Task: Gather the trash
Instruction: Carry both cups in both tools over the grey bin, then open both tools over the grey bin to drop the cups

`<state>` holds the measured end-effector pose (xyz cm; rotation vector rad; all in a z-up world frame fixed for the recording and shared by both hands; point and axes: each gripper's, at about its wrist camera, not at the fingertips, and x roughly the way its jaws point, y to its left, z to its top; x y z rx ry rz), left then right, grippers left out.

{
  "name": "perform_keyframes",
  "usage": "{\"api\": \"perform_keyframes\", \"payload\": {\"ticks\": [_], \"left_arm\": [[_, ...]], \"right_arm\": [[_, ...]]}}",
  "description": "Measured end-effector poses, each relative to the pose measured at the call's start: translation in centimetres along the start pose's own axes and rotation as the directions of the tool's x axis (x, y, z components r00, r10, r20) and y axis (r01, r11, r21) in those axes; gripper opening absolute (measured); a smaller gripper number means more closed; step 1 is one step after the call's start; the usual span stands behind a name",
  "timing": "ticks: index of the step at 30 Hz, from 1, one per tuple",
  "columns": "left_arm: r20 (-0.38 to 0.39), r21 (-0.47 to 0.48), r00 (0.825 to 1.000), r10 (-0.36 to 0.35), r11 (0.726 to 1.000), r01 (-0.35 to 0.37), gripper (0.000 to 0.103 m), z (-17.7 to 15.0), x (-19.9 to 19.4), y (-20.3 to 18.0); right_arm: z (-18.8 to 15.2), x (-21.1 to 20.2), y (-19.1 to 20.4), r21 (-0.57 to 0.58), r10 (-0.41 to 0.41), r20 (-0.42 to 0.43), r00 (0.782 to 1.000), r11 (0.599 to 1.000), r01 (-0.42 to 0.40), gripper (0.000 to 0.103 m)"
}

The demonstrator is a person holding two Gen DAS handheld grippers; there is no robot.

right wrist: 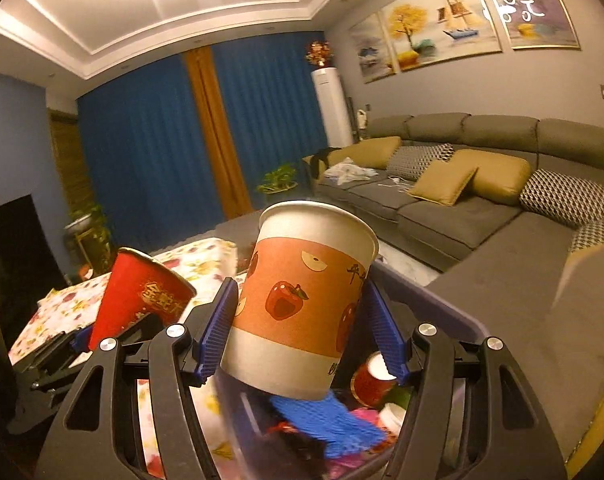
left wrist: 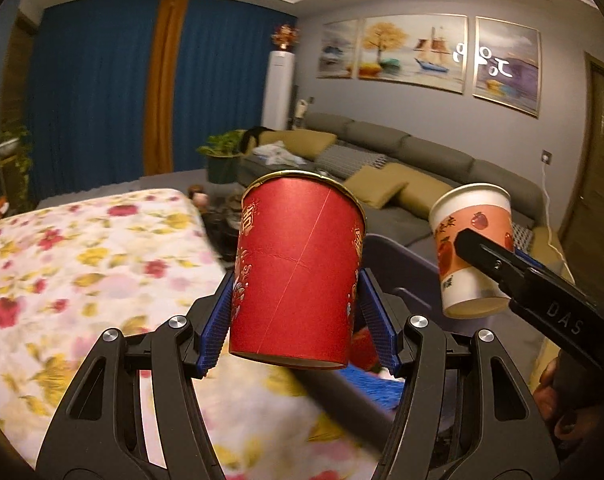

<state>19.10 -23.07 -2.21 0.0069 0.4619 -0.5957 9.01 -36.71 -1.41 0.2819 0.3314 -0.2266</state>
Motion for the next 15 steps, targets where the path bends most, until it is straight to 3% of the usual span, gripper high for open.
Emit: {"api": "perform_keyframes", "payload": {"ticks": [15], "left_arm": [[-0.082,0.006,0.991,-0.109,0.994,0.110,0.063,-1.6,5.9,-2.3]], "right_arm": [[-0.7,1.0,-3.1,0.076,-0.026,-0.016,1.000,0.997,0.028,0.067]]}}
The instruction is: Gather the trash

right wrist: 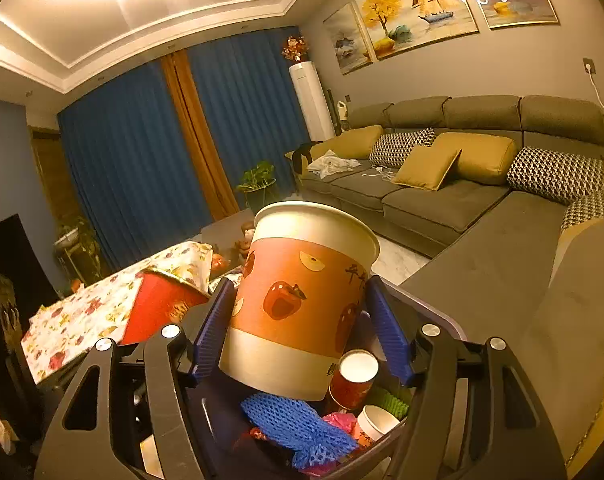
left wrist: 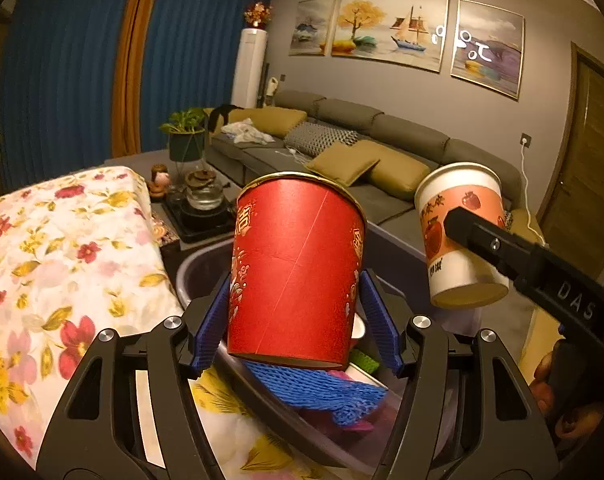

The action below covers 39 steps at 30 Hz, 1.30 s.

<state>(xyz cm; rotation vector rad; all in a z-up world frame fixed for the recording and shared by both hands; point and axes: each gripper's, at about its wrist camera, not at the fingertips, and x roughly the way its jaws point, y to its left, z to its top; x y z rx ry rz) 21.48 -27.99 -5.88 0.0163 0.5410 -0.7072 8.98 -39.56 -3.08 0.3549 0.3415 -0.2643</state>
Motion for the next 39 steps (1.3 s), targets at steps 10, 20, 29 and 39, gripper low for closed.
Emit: {"api": "perform_keyframes", "payload": {"ticks": [10,20,29,39], "left_arm": [[-0.022,-0.017,1.000,0.014,1.000,-0.014,0.082,-0.5,0.2,1.3],[0.022,-0.044,0.979,0.202,0.979,-0.201,0.086,-1.8,-5.7,4.2],[0.041,-0.067,0.933,0.358,0.932,-0.355,0.094,-4.0,-12.8,6.3],[0.066,-0.091,0.885,0.462,0.886,-0.455,0.095,-5.8,-19.6,7.6]], "right_arm": [[0.7,-0.9,-0.2,0.004,-0.011,0.010,1.000,1.000,0.011,0.077],[-1.2,-3.4,3.9,-0.126,-0.015,0.018,1.000,0.992,0.017,0.091],[-2.7,-6.0,8.4,-0.217,-0.003,0.040,0.999,0.976,0.011,0.097],[-4.9,-9.6,12.9,-0.283,0.031,0.056,0.998,0.959,-0.014,0.097]]}}
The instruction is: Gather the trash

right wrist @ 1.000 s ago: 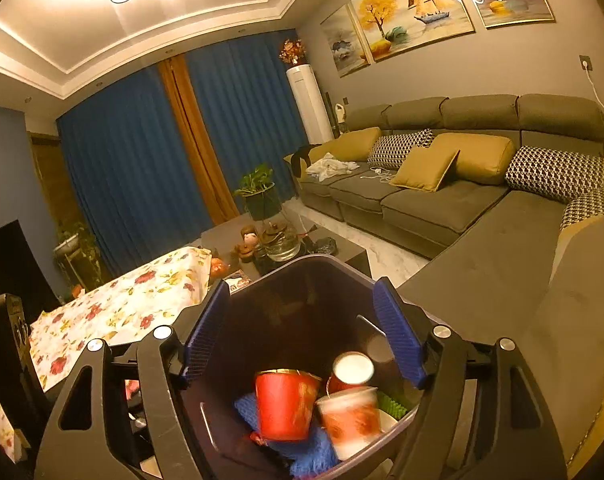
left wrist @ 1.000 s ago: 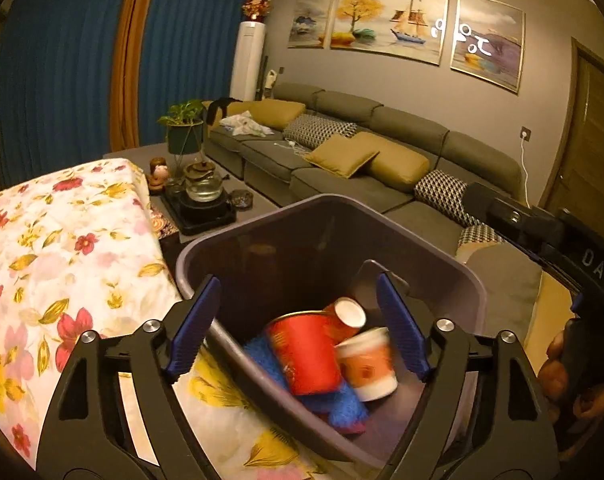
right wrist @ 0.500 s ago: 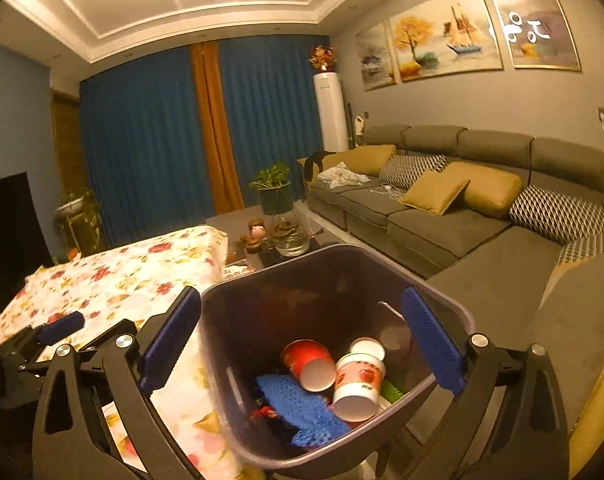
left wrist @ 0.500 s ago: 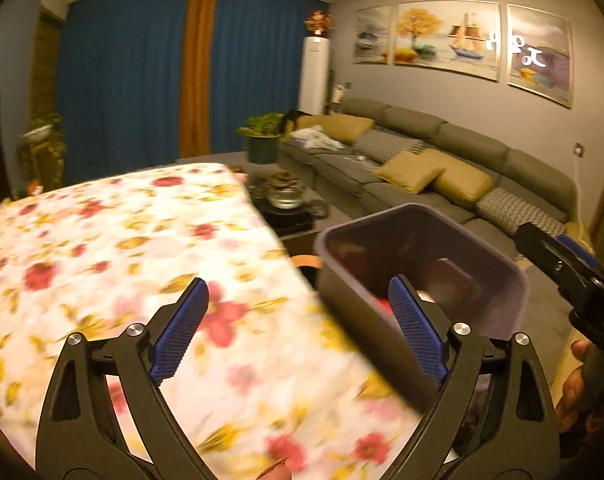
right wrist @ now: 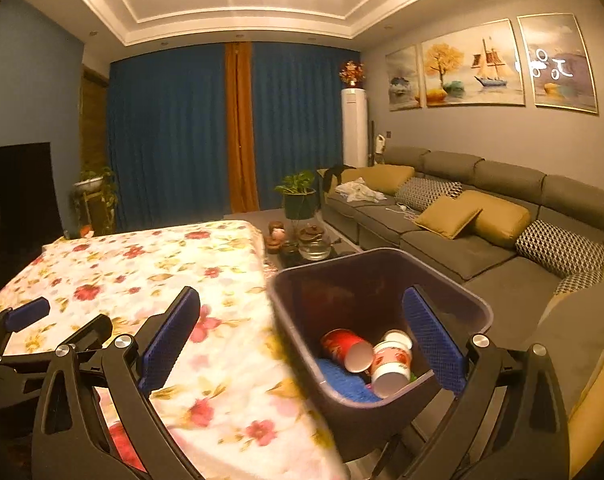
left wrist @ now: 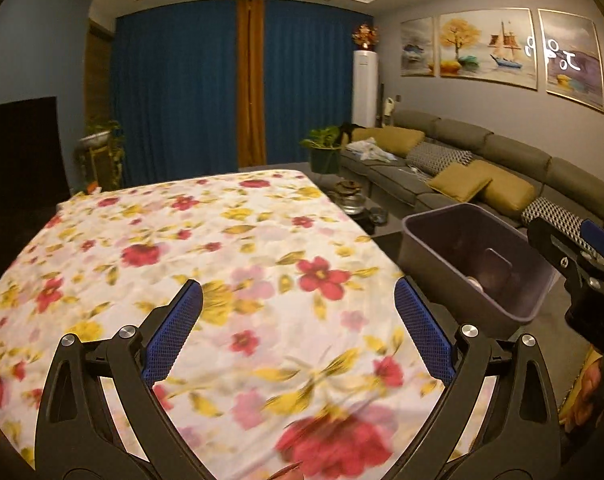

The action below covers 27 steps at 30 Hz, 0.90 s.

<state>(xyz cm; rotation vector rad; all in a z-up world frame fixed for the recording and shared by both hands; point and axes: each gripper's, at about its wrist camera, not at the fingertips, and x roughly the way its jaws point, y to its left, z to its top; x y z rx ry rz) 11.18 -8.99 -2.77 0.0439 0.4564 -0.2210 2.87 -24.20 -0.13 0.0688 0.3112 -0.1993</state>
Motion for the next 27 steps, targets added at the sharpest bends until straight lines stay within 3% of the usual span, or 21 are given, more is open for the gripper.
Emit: {"api": "perform_keyframes", "payload": {"ticks": [14,27], "left_arm": [[0.041,-0.035,0.997,0.068,0.997,-0.067,0.096,-1.4,-7.0,4.1],[0.066,-0.034,0.997,0.049,0.998,-0.047,0.096,-2.0,-9.7,4.4]], "right_arm": [[-1.2,-5.8,4.5,-0.028,0.020,0.005,1.000,0.999,-0.020,0.097],[-1.8,-9.1,5.0,-0.027,0.002,0.029,1.000,1.000,-0.001,0.097]]}}
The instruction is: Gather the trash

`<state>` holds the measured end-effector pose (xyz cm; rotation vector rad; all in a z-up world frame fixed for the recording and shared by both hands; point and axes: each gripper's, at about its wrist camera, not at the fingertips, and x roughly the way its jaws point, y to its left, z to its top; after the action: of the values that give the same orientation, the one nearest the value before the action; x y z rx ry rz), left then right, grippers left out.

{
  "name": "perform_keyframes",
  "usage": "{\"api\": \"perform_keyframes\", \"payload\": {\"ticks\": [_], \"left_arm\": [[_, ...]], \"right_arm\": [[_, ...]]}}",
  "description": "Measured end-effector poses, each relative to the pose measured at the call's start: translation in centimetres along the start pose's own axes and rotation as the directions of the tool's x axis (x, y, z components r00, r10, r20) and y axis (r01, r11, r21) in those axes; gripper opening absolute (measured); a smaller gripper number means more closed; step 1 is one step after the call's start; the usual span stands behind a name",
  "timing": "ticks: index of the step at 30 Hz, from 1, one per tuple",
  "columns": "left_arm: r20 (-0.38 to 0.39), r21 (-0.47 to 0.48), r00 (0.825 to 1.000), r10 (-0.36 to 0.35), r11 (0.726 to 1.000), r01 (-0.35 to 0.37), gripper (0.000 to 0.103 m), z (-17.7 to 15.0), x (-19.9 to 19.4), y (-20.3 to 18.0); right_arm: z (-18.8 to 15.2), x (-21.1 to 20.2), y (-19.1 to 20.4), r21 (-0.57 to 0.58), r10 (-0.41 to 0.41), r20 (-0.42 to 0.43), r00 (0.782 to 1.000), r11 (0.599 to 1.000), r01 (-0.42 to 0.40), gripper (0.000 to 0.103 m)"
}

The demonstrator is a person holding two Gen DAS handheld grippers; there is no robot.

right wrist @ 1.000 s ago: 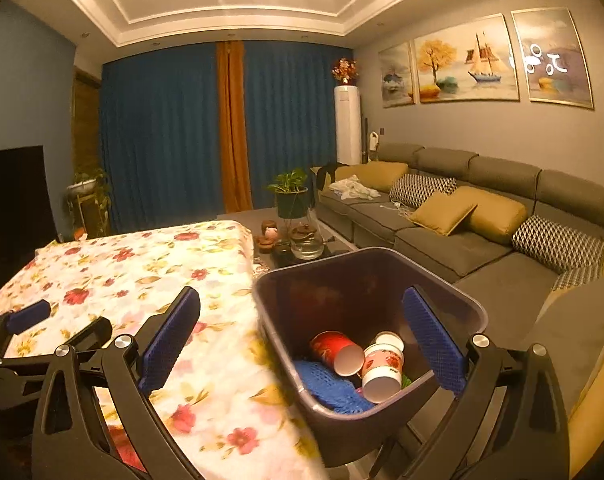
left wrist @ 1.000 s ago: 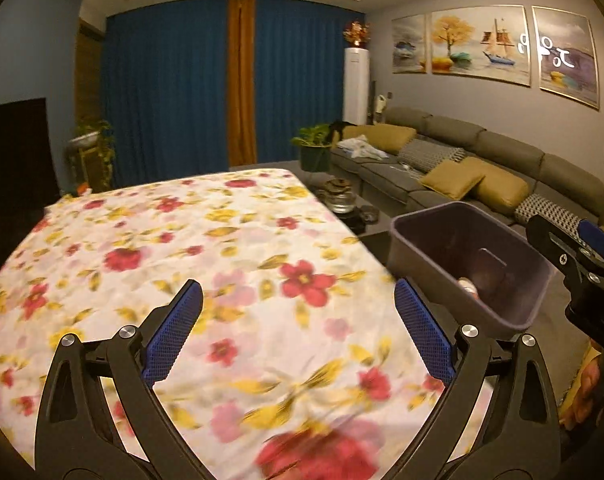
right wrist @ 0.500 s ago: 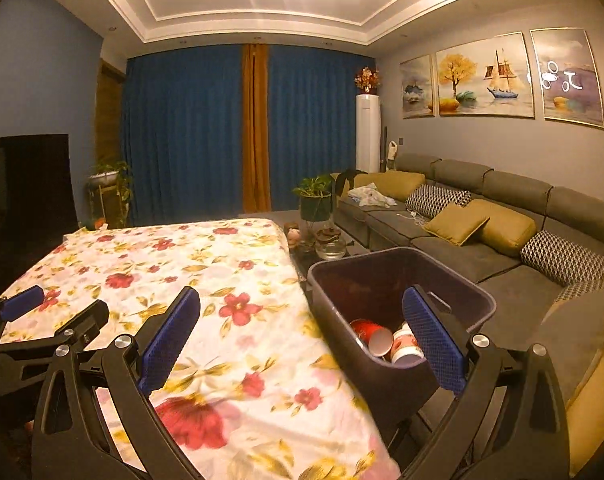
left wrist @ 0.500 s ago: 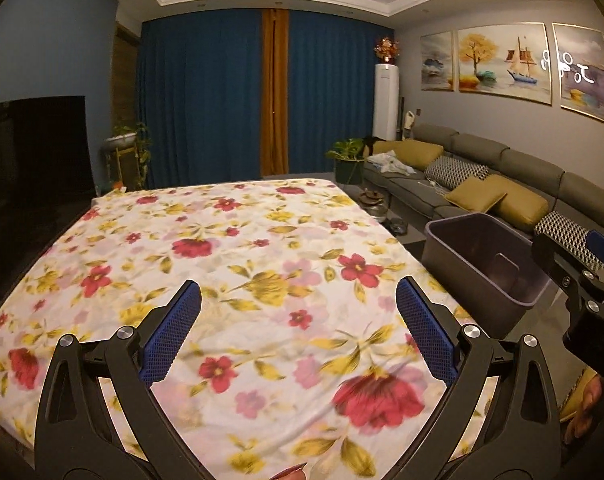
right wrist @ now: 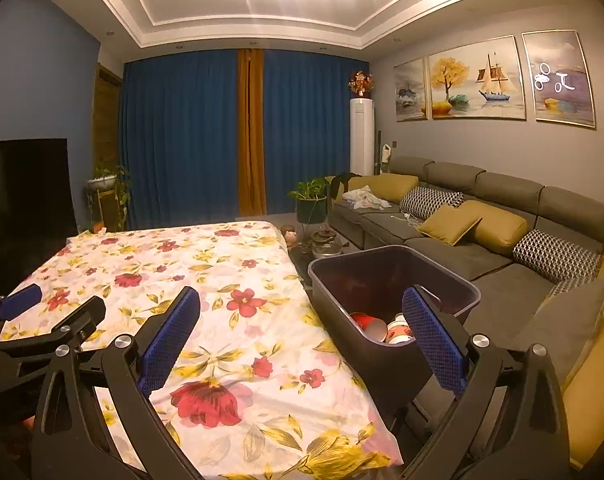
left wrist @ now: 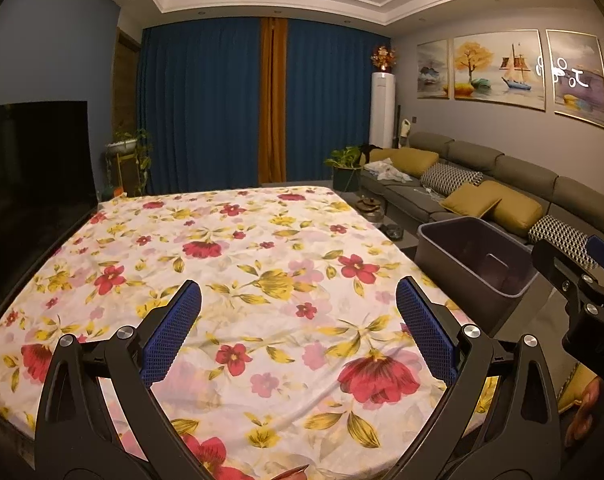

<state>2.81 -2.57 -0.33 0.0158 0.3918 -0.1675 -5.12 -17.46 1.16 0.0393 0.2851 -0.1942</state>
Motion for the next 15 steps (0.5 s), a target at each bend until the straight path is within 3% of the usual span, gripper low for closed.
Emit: {"api": "perform_keyframes", "payload": {"ticks": [15], "left_arm": [[0.004,-0.002,1.000,-0.008,1.000,0.008,0.096,0.02,-0.47,-0.14]], "right_arm": [[-0.10,-0.37,0.10,0.014,-0.004,0.011,1.000,1.000,0.004,0.097]]}}
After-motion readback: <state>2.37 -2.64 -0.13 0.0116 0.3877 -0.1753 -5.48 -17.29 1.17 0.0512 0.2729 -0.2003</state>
